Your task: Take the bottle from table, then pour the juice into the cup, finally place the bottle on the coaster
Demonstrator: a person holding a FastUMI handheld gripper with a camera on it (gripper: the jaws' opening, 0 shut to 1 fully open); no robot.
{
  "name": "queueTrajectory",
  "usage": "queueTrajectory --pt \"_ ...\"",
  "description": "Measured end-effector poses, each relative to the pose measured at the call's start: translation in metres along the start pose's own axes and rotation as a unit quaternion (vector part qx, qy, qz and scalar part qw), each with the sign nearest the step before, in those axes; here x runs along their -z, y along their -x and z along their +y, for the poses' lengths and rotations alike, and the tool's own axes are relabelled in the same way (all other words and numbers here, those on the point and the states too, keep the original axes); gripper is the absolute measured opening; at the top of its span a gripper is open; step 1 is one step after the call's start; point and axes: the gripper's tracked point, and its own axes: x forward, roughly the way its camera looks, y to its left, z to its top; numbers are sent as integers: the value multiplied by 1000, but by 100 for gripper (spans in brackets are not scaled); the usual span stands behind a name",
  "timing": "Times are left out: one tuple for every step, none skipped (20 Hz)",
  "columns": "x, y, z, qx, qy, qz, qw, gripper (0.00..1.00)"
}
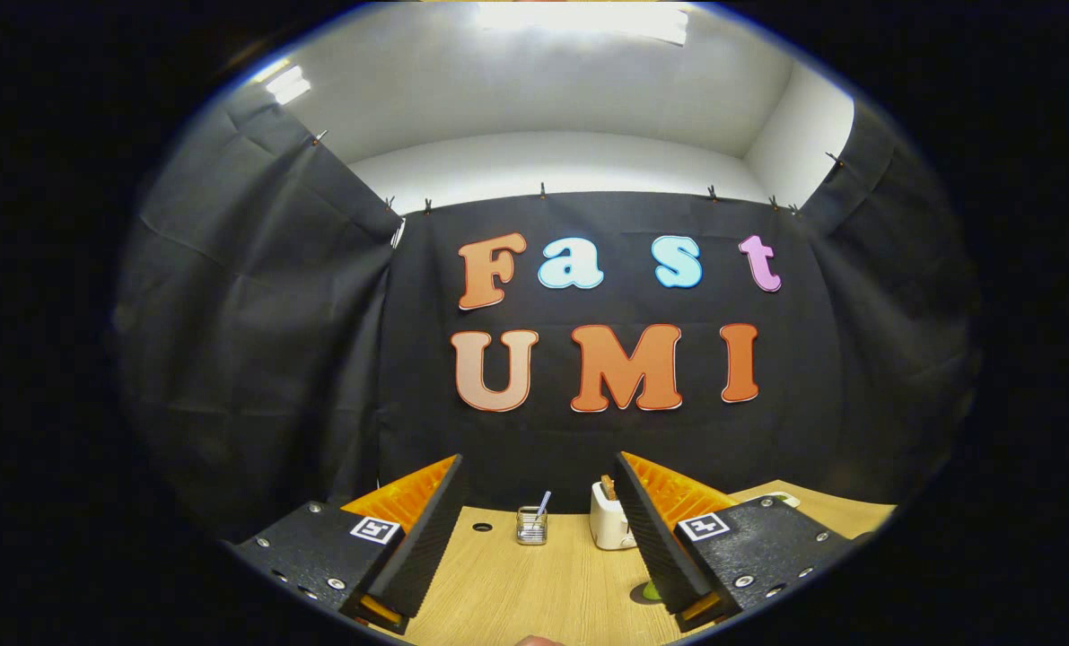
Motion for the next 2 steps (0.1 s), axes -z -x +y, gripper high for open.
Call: queueTrajectory --pt "-2 -1 -1 0 2 -5 1000 97" --pt "-3 -2 -4 1 4 -7 1000 97"
